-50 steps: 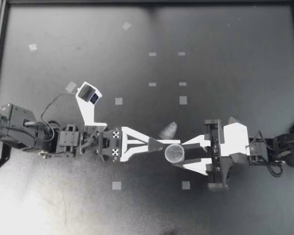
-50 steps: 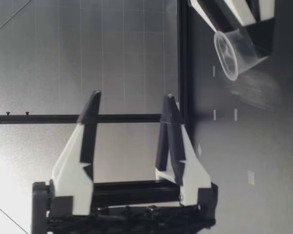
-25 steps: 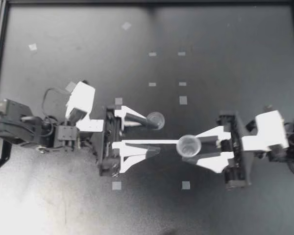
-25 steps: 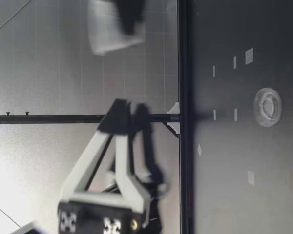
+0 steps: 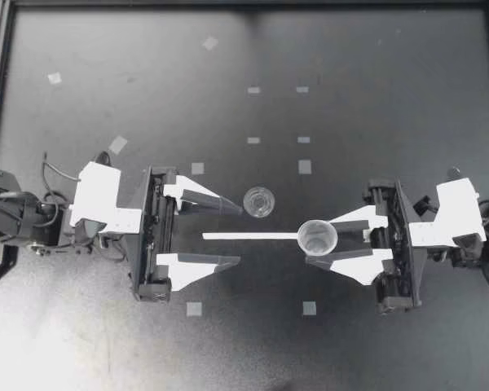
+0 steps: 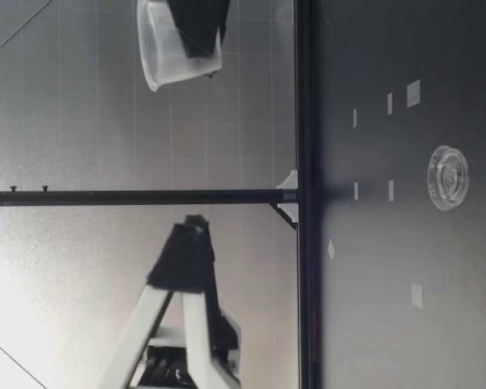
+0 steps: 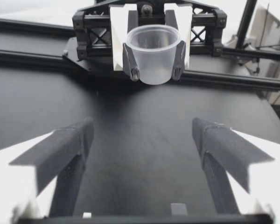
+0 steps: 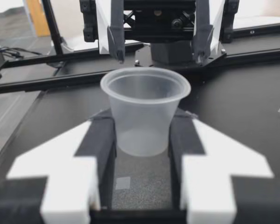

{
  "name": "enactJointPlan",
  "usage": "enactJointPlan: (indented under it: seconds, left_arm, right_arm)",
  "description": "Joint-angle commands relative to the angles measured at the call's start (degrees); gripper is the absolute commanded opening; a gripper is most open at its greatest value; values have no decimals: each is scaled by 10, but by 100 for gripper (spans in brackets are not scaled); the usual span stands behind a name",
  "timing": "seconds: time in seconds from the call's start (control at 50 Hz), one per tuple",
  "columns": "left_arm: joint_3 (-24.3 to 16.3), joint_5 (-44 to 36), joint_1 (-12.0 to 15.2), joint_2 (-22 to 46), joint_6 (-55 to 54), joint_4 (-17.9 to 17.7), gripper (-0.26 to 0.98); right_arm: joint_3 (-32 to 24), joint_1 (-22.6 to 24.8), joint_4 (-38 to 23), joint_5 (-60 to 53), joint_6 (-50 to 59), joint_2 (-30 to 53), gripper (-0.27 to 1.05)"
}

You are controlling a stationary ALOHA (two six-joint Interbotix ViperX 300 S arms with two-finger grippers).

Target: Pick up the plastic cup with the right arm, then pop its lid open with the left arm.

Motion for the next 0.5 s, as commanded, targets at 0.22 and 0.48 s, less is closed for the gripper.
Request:
enactJointPlan:
  seconds: [0.22, 0.48]
  left_arm:
    - [-9, -1, -2, -9, 4, 2, 73]
    - [-9, -1, -1, -9, 4, 1, 73]
  right_arm:
    - [-10, 3, 1, 9, 0, -4, 31]
    - [-11, 3, 2, 9, -1, -4, 31]
